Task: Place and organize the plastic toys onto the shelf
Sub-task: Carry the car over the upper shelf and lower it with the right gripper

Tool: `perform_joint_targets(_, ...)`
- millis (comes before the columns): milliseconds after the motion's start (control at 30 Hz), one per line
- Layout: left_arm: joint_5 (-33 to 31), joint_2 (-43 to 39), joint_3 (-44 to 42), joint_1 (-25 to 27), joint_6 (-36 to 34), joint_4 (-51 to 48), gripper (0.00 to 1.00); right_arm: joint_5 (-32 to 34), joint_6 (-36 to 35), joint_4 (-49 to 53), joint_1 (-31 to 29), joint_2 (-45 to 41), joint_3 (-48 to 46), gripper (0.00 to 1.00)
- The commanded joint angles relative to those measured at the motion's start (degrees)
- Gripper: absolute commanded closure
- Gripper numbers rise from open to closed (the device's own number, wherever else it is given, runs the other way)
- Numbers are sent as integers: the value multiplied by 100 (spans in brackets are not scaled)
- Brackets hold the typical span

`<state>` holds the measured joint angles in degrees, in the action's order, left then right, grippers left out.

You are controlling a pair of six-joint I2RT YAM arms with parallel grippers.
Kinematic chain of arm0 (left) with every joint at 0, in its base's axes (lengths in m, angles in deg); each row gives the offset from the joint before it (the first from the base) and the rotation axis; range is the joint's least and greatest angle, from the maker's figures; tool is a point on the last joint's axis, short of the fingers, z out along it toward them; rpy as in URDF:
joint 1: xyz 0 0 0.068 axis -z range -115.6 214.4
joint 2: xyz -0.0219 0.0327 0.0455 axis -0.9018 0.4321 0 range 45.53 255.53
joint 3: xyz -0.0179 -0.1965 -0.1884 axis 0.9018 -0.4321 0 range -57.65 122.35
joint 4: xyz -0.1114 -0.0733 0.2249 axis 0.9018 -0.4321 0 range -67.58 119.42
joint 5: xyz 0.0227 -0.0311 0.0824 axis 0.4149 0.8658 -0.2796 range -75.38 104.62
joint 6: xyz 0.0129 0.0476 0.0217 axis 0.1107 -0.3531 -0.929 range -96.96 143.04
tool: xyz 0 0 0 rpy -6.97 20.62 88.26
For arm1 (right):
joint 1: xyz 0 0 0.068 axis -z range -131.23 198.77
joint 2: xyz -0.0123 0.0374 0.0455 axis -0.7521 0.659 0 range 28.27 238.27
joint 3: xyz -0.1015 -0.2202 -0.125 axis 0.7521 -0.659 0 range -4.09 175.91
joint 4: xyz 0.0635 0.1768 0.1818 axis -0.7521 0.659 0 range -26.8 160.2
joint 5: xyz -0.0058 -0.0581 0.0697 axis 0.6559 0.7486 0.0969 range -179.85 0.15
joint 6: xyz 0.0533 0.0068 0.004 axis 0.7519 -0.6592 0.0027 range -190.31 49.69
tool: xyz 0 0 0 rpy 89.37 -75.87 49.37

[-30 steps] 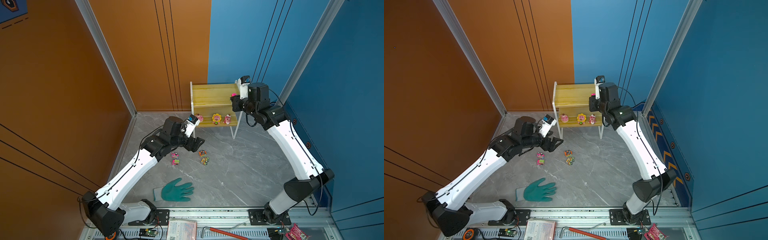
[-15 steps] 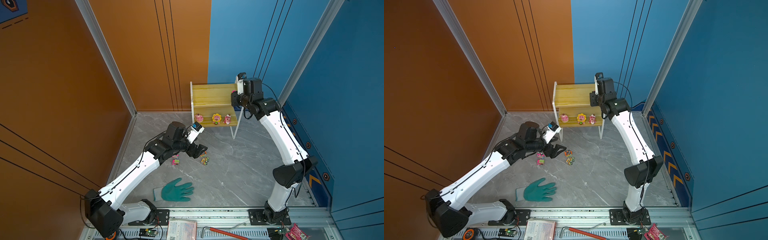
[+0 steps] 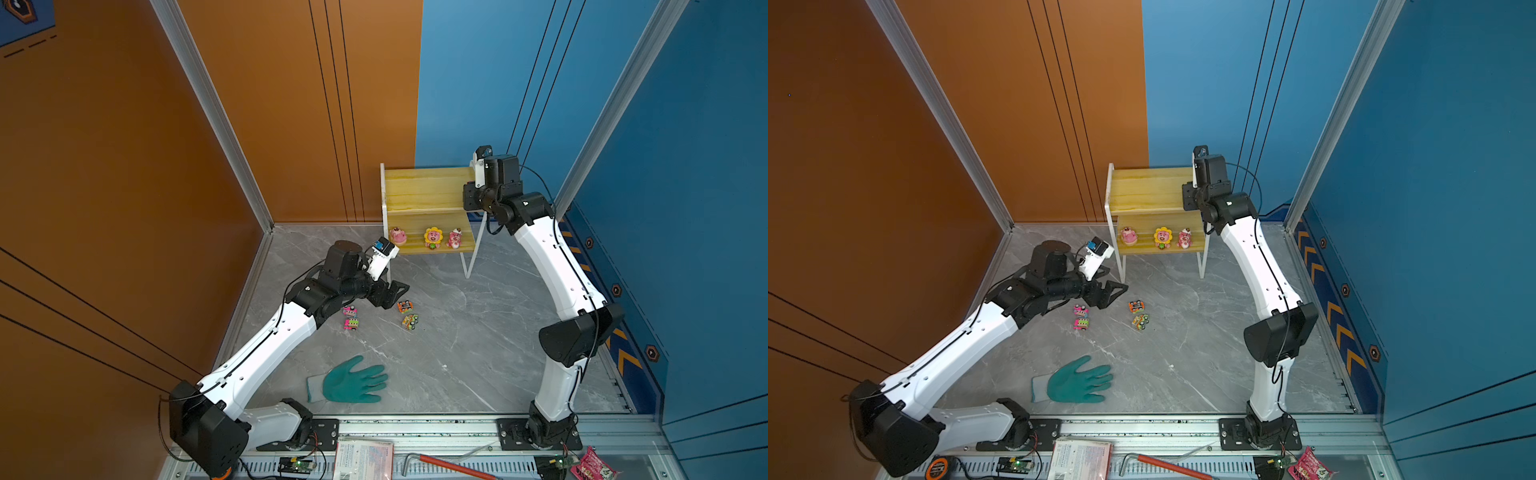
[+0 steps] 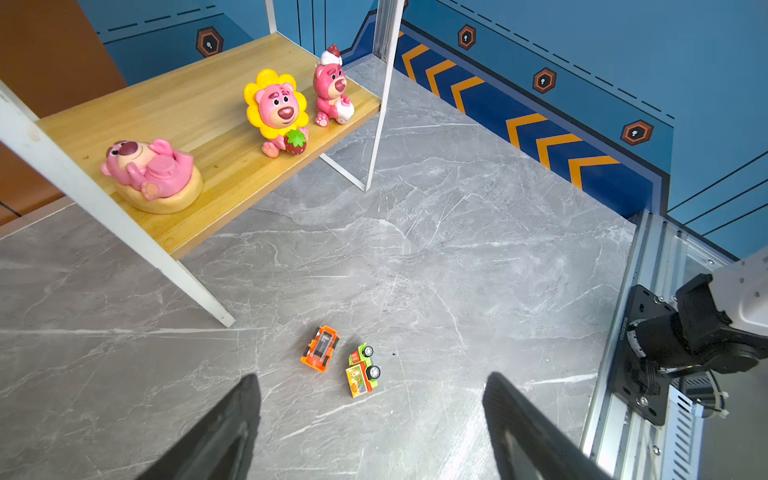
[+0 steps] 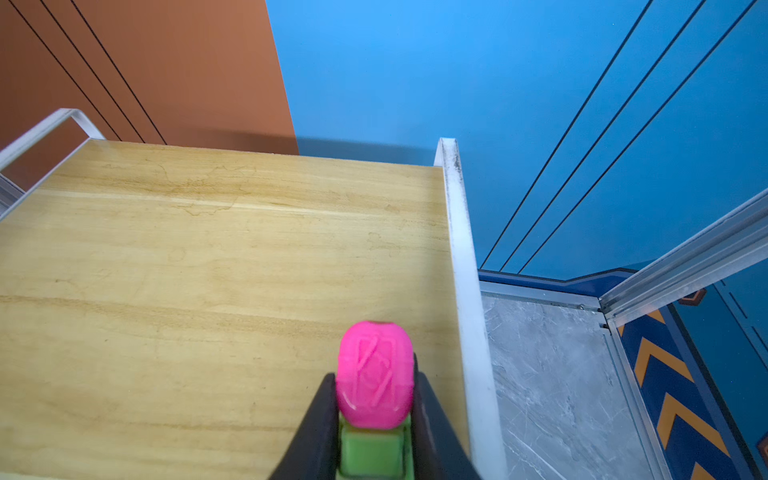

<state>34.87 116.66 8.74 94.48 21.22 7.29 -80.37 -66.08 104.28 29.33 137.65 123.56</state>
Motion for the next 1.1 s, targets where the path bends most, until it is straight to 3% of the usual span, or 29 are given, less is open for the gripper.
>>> perform_joint_targets(0,115,-74,-64,-66,91,131,15,105,-41,96,80,116,246,72)
perform_joint_targets(367,250,12,-46,-162,171,174,15,-47,9,108,252,197,269,68)
perform_joint_targets(833,308,-5,-73,-244,243,246,15,-4,-31,54,194,153,662,44)
perform_joint_targets(1067,326,-1,-145,-491,491,416,15,-79,-41,-95,132,-254,760,24)
